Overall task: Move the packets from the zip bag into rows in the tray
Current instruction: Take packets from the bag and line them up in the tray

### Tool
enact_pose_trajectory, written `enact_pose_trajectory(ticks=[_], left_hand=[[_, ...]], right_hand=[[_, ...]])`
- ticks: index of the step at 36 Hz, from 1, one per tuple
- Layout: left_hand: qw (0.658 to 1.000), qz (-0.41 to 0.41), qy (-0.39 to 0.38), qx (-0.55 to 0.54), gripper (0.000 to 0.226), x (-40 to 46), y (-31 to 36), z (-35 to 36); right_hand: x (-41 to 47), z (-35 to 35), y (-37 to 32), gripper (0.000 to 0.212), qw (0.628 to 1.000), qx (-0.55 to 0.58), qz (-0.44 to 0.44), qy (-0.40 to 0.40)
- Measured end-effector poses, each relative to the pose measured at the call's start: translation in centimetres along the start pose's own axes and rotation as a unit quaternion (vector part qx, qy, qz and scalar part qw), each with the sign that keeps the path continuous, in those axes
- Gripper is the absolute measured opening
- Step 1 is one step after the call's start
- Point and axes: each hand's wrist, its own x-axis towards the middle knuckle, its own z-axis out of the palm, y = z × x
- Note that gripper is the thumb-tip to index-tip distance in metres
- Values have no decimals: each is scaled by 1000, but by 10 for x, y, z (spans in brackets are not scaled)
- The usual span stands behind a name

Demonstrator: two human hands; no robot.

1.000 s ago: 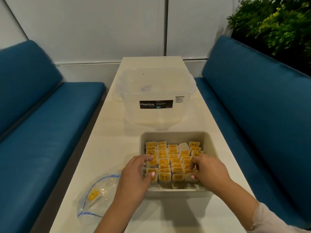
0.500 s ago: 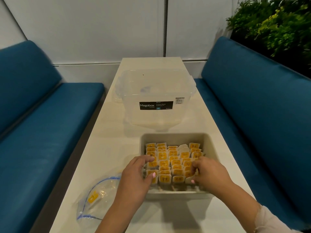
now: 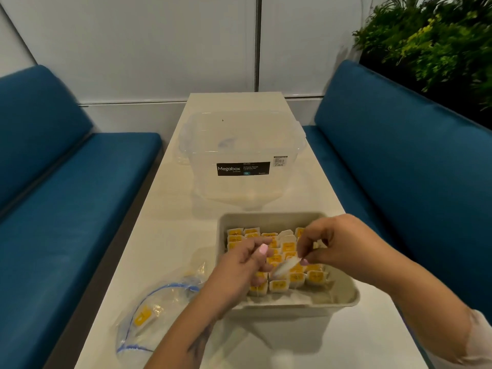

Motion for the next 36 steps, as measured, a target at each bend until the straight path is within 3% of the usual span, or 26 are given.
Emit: enact_pose_trajectory(ticks=[4,6,9,16,22,28,32,36], left_hand=[[972,-96,-133,-168,37,1,4,1],[962,-98,-144,-208,40,2,4,1],[963,-78,-99,-240,25,2,2,3],[978,-12,48,-203,19,7,-3,7],[980,9,72,-183,16,10,-4,16],[989,49,62,-127,21,10,-6,16],[987,92,129,-19,36,13,-10,6],[976,101,175,77,37,11,-13,-8]], right_hand=[[0,0,-4,29,998,31,-47,28],[0,1,-3,31,997,41,-54,39],[-1,3,0,29,995,68,-43,50],[5,23,13,2,980,177,67,55],[12,35,16,23,969,196,107,103],[12,37,22,14,973,190,84,104],[6,33,27,14,980,127,108,111],[2,37,34,13,987,-34,144,55]])
